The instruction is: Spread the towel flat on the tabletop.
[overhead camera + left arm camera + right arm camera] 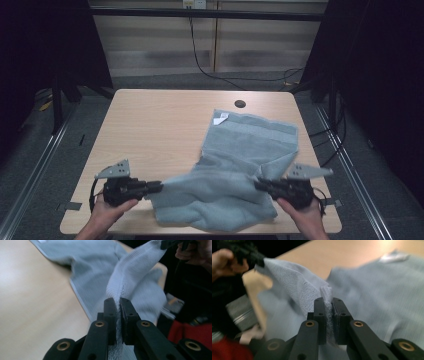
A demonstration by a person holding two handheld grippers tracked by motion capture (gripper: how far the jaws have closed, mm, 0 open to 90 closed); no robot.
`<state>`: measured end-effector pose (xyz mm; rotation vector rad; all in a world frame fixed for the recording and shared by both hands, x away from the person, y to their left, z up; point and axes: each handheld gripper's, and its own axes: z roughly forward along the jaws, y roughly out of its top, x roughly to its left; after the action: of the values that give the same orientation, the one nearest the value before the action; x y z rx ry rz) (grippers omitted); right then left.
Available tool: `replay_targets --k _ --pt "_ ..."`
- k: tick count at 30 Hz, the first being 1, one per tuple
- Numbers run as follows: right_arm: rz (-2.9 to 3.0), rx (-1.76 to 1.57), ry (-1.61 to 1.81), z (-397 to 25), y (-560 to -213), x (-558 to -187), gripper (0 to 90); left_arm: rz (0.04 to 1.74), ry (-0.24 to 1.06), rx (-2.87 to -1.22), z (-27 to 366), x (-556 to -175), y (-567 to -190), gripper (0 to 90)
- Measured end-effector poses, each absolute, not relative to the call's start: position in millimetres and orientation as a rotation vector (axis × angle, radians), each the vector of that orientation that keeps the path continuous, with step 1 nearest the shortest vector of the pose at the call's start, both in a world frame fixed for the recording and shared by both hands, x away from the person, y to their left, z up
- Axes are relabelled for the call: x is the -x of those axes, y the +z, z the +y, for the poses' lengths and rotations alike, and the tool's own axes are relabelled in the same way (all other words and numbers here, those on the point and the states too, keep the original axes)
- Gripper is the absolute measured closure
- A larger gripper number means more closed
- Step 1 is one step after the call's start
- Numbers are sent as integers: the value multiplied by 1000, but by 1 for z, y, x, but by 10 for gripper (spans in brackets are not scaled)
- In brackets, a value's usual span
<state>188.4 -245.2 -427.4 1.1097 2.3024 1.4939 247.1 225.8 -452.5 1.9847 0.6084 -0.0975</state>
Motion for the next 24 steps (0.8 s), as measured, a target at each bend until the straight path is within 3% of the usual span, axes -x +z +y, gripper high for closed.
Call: replay_targets --k 6,9,13,18,22,24 --pt "2396 -1228 1438 -261 -476 -138 823 582 -224 -2106 218 -222 -481 830" --pt "2401 -1201 1440 -262 -471 -130 769 551 -260 -2118 217 -212 -482 789" --pt "2399 -1197 1425 -266 -459 -127 659 535 -290 -2019 223 -216 -472 701" --pt "2332 -1183 1475 -272 -443 -131 604 498 -295 -2002 220 -247 -460 618" --pt "2304 -1207 1427 -272 -445 -148 612 621 -233 -2038 201 -287 -471 612" --pt "2283 -1231 1386 -271 -450 -163 594 668 -223 -2074 186 -306 -479 567"
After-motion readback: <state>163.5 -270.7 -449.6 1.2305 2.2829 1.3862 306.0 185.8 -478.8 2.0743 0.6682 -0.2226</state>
